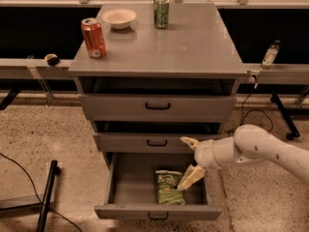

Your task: Pick green jalapeno chip bag from bottom drawer and place on counter

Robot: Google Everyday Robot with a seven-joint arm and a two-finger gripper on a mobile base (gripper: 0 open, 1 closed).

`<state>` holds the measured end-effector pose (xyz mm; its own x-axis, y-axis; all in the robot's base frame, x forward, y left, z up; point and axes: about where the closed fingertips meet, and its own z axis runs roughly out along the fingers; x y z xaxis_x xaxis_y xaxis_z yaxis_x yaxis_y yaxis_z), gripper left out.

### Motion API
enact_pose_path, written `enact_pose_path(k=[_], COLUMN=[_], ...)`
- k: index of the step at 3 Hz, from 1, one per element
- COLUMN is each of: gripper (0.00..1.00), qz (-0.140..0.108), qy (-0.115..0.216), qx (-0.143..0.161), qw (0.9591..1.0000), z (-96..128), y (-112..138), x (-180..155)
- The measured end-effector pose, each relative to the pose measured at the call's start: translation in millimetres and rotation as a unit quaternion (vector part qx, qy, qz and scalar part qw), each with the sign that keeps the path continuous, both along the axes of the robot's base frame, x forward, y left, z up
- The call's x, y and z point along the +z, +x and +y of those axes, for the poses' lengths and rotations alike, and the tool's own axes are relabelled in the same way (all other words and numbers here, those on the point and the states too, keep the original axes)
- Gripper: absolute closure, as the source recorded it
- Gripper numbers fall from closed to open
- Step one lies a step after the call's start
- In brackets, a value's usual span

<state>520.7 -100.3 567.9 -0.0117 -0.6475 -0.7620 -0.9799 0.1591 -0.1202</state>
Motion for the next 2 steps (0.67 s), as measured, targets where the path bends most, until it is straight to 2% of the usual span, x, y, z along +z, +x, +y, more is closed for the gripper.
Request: enact_pose_path(k=[1, 2], gripper=[0.00, 0.00], qz=[-0.029, -0.077], qy=[-0.065, -0.125], qx=[-0.018, -0.038], qw=[0.9973, 0.9884], z=[-31.0, -71.2], y=[-6.5, -10.9], x=[-66.0, -109.8])
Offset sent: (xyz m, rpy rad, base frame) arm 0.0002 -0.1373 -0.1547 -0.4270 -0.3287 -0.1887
